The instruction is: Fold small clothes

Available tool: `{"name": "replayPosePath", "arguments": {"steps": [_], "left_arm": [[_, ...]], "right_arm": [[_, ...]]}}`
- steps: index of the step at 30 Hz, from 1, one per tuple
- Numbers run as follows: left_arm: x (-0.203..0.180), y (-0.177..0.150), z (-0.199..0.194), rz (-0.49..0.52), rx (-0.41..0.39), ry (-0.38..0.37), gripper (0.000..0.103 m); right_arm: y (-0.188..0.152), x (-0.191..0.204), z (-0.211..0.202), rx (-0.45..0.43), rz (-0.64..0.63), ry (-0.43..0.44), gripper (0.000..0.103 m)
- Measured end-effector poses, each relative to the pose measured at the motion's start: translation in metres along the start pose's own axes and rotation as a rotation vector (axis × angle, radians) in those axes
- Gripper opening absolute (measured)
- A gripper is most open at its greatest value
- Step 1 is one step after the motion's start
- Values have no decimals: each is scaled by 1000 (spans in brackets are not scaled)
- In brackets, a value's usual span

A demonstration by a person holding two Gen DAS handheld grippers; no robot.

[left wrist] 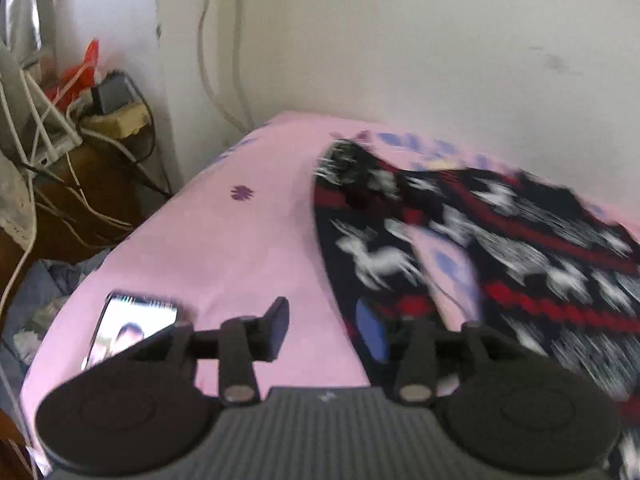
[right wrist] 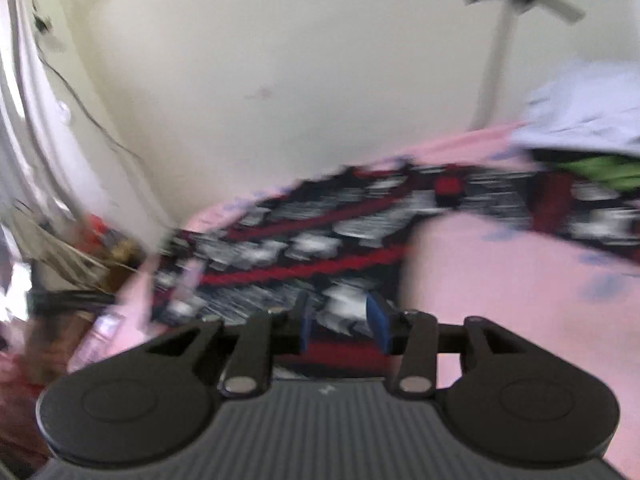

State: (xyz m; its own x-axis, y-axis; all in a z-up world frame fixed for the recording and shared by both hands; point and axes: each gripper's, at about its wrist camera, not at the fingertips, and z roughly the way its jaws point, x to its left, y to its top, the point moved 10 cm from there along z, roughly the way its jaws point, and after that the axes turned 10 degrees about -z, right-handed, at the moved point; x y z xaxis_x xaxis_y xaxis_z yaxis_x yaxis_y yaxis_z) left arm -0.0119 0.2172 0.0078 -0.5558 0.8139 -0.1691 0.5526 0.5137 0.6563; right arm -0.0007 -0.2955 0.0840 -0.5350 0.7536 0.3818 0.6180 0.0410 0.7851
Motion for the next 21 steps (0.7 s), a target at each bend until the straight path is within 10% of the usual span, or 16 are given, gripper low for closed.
{"name": "replayPosePath", "arguments": {"steps": [3, 6, 13, 21], "left_arm": [[2, 17, 56, -59, 73, 60, 40], [-5, 22, 73, -41, 83, 71, 4], [-1, 130, -7, -206, -4, 32, 2], [-231, 151, -89, 108, -31, -295, 6]], "right_arm": [[13, 18, 75, 52, -11, 96, 40], [14, 25, 140, 119, 7, 139, 40], [0, -11, 158, 34, 262, 296, 49], [1, -4, 157, 43, 258, 330, 55]]}}
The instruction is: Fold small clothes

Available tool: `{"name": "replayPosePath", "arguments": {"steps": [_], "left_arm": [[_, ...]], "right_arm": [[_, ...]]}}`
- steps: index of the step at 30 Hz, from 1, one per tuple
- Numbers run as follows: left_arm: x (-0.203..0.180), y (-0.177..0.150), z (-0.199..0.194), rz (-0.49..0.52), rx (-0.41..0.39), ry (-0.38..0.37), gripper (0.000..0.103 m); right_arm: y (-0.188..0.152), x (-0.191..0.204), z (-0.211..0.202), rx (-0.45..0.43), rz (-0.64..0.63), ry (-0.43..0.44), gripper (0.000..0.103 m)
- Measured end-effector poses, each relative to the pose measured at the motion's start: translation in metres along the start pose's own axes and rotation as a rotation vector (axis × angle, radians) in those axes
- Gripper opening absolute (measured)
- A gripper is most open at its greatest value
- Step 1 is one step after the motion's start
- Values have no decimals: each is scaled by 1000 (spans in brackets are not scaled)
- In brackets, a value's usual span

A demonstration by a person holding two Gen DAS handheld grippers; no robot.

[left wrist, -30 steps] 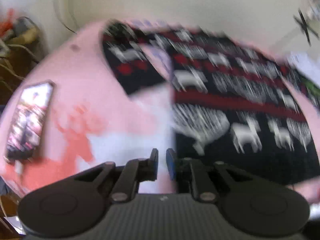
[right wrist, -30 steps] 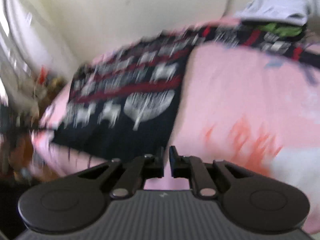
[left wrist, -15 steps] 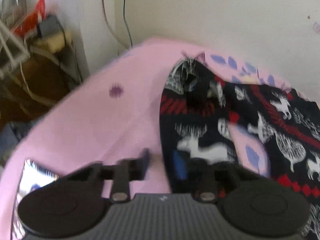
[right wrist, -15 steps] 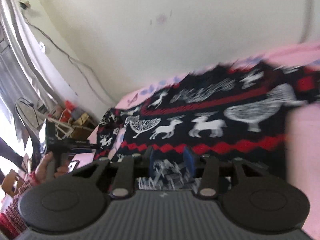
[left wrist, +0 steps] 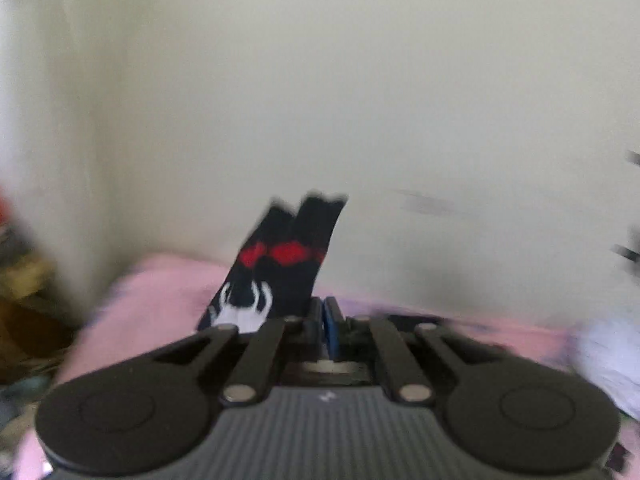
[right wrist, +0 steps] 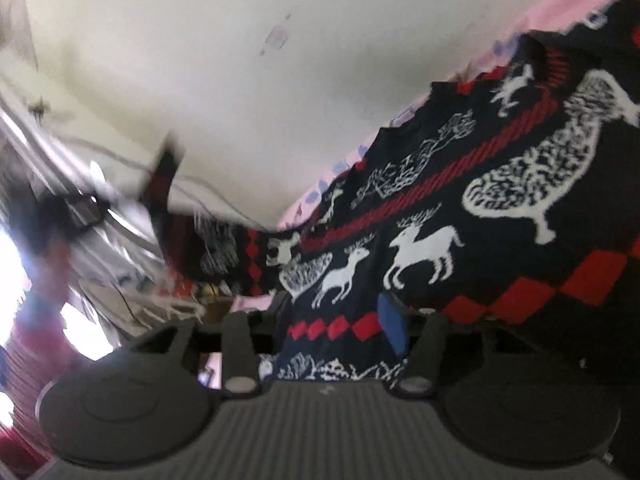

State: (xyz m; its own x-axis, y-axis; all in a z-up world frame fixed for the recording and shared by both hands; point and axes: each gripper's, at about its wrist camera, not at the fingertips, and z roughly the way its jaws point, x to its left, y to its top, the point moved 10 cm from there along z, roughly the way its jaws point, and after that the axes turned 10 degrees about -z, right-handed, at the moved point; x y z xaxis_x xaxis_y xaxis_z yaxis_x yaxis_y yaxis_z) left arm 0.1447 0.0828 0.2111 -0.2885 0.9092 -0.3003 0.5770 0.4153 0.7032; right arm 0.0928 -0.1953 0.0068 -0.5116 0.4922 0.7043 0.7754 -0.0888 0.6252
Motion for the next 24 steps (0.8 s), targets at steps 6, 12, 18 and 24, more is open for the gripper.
{"name": "replayPosePath", "arguments": {"steps": [6, 12, 18, 24], "left_arm": [[-116, -35, 21, 150, 69, -229, 22], [-38, -28, 57, 108, -2, 18, 33], [101, -39, 104, -107, 61, 165, 33], [170, -66, 135, -191, 147, 196, 37]], "right_arm": [[3, -6, -3, -14, 26, 9, 56], [2, -4, -3, -6, 11, 5, 58], [35, -4, -35, -150, -130, -171, 59], [64, -30, -14, -45, -207, -351, 59]]}}
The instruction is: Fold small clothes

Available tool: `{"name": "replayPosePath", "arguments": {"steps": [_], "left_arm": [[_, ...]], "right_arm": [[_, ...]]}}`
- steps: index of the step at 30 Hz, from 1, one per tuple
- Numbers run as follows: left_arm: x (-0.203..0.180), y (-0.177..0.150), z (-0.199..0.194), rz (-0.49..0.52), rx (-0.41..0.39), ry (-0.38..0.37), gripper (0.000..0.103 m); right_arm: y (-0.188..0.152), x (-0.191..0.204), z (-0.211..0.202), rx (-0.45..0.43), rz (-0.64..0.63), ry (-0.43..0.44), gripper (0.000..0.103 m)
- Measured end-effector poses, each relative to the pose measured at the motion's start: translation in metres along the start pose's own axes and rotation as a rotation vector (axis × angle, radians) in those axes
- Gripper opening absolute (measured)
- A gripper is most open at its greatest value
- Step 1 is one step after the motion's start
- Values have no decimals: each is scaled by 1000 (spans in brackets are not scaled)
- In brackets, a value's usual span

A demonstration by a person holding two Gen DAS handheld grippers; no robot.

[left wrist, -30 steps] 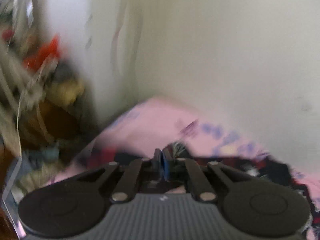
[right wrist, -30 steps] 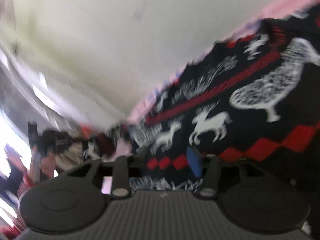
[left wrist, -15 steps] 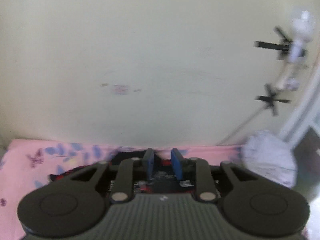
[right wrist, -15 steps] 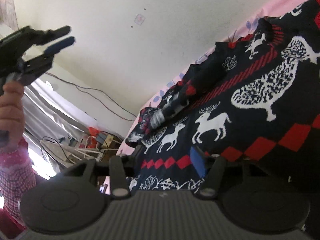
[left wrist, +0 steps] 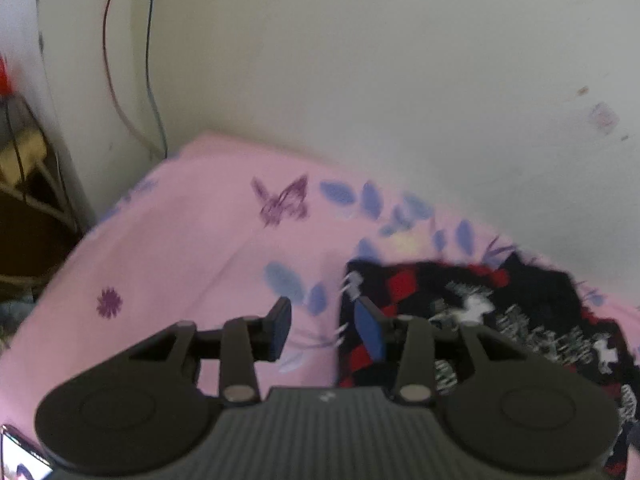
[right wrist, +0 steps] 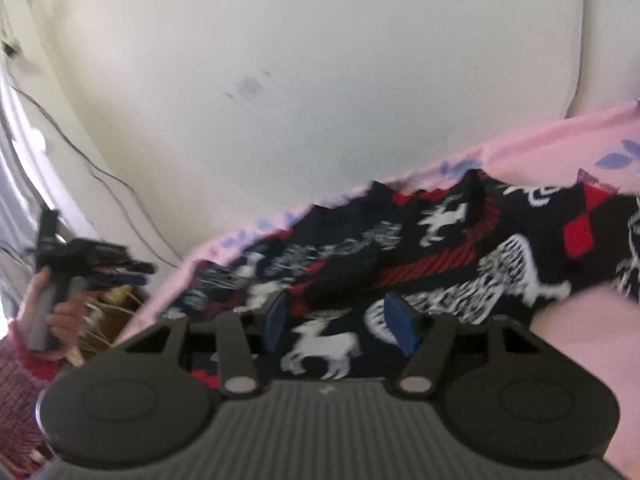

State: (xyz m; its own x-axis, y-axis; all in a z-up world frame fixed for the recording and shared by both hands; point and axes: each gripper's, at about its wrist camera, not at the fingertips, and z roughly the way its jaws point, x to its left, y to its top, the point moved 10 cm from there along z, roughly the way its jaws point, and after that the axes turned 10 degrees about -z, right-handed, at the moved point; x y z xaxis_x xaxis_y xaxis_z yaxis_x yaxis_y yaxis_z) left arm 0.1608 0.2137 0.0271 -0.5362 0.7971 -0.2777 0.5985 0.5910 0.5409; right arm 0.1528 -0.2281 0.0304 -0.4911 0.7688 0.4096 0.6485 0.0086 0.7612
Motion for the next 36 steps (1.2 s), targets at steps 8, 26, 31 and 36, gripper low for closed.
{"name": "replayPosePath", "arguments": {"steps": [8, 26, 31, 36], "left_arm": [[10, -8, -2, -27, 31, -63, 41], [-77, -39, 77, 197, -56, 35, 14], [-75, -43, 68, 302, -111, 158, 28], [-64, -37, 19, 96, -126, 13, 33]], "right_arm": [[16, -23, 79, 145, 213, 5, 50], [26, -98, 27, 66, 262, -156, 18], [25, -114, -13, 11, 309, -175, 39], [24, -117, -130, -180, 268, -225, 52]]}}
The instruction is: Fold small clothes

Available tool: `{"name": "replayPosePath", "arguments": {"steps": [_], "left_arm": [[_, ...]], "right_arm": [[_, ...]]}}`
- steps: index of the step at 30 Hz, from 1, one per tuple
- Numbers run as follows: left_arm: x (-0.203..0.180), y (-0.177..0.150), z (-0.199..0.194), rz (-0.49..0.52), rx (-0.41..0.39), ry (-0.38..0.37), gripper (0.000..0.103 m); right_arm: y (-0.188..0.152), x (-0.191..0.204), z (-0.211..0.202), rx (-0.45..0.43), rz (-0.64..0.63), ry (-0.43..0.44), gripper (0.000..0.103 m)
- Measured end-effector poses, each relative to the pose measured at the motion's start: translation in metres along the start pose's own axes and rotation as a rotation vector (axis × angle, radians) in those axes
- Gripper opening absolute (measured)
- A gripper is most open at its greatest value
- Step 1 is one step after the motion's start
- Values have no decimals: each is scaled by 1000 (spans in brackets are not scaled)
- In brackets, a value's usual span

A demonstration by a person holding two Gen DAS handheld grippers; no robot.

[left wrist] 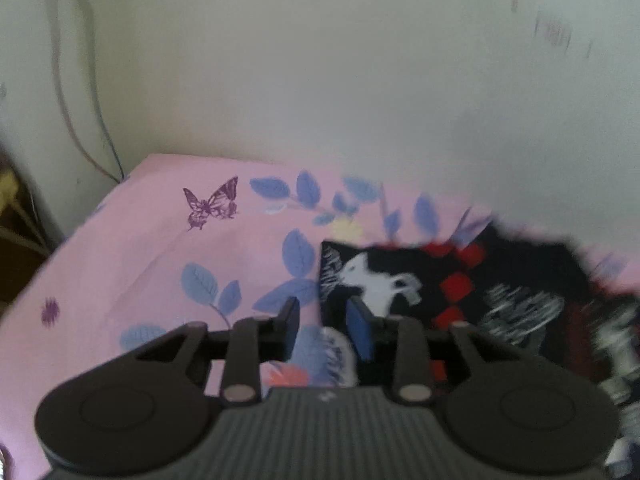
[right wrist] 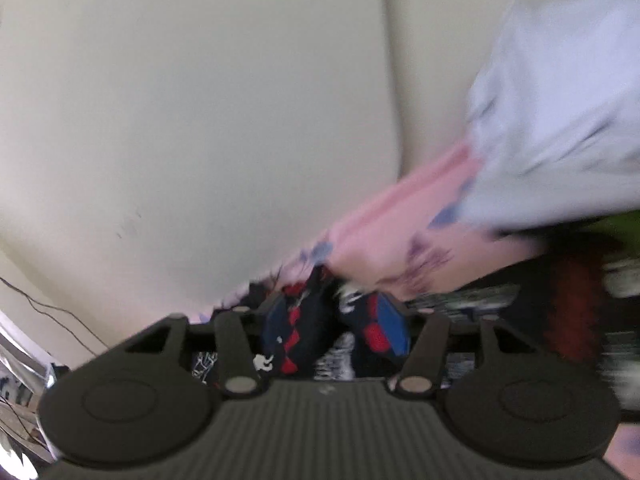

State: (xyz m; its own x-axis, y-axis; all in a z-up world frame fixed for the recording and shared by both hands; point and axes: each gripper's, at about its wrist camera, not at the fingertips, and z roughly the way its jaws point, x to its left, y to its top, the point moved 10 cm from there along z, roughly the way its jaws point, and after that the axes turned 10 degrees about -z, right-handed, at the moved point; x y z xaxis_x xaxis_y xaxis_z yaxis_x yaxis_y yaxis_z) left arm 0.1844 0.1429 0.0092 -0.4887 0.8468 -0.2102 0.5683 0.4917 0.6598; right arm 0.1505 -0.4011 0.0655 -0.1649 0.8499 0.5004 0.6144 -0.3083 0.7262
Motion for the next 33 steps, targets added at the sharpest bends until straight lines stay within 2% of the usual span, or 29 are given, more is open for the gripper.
{"name": "replayPosePath", "arguments": {"steps": [3, 6, 9, 11, 13, 14, 16, 17, 20, 22, 25, 28, 29, 31, 32, 33], "left_arm": [[-17, -13, -23, -60, -14, -136, 44], [-41, -38, -20, -42, -16, -213, 45], [-52, -68, 5, 4, 1, -200, 45], [-53, -78, 7, 69, -88, -183, 45], [-56, -79, 4, 92, -105, -188, 49], [-55, -80, 8, 88, -90, -181, 49], [-55, -79, 9, 86, -91, -182, 49], [-56, -80, 7, 89, -94, -181, 50], [-57, -80, 8, 98, -96, -178, 51], [-58, -80, 5, 101, -96, -180, 53], [-59, -80, 5, 102, -95, -185, 54], [-60, -80, 6, 105, -96, -185, 55], [-59, -80, 6, 106, -96, -185, 55], [-60, -81, 6, 108, -97, -185, 56], [-60, -81, 7, 108, -97, -185, 56], [-60, -81, 7, 108, -96, -186, 57]], "right_arm": [[-14, -34, -63, -56, 50, -68, 52], [-38, -64, -106, -89, 85, -175, 52], [-55, -87, -135, -86, 87, -289, 53], [-62, -96, -144, -83, 122, -305, 56], [-65, -100, -153, -99, 105, -369, 56], [-62, -98, -156, -99, 25, -434, 56], [-59, -85, -151, -43, -276, -579, 57], [-61, -83, -146, -4, -394, -612, 61], [-76, -70, -116, 147, -707, -646, 64], [-87, -68, -99, 231, -852, -649, 64], [-86, -71, -74, 281, -868, -597, 64], [-72, -75, -49, 274, -749, -507, 64], [-68, -79, -44, 269, -704, -495, 58], [-58, -88, -37, 269, -558, -467, 39], [-51, -93, -37, 264, -522, -488, 20], [-49, -92, -40, 270, -509, -505, 12]]}}
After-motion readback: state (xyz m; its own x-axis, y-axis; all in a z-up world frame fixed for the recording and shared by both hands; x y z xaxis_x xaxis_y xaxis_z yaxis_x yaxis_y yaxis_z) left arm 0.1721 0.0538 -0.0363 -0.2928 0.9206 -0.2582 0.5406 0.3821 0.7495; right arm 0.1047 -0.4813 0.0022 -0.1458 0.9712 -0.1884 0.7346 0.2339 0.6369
